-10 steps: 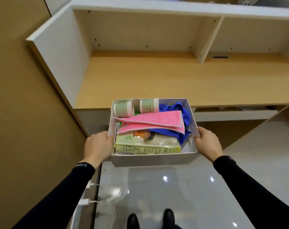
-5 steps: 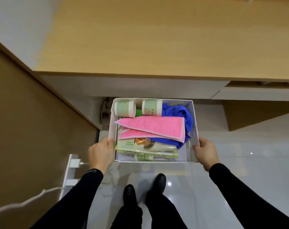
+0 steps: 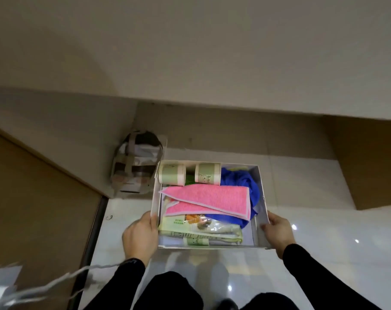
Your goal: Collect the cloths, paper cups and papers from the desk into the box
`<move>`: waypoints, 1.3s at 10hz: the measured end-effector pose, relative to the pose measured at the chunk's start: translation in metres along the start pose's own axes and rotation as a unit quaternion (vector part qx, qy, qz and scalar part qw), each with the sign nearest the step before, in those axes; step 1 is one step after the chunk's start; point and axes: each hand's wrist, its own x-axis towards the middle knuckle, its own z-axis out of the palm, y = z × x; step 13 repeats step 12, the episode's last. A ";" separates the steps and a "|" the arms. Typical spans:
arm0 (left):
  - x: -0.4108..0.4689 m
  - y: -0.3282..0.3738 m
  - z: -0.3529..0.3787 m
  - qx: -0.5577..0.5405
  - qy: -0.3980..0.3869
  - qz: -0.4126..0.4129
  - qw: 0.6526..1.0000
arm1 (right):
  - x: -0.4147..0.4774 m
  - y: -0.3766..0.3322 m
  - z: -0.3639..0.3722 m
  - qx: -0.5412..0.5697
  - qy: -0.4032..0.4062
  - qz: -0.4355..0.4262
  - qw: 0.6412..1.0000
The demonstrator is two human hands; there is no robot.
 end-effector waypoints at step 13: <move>0.118 -0.007 0.192 -0.480 -0.205 -0.198 0.830 | 0.171 0.055 0.110 0.295 -0.049 0.070 0.952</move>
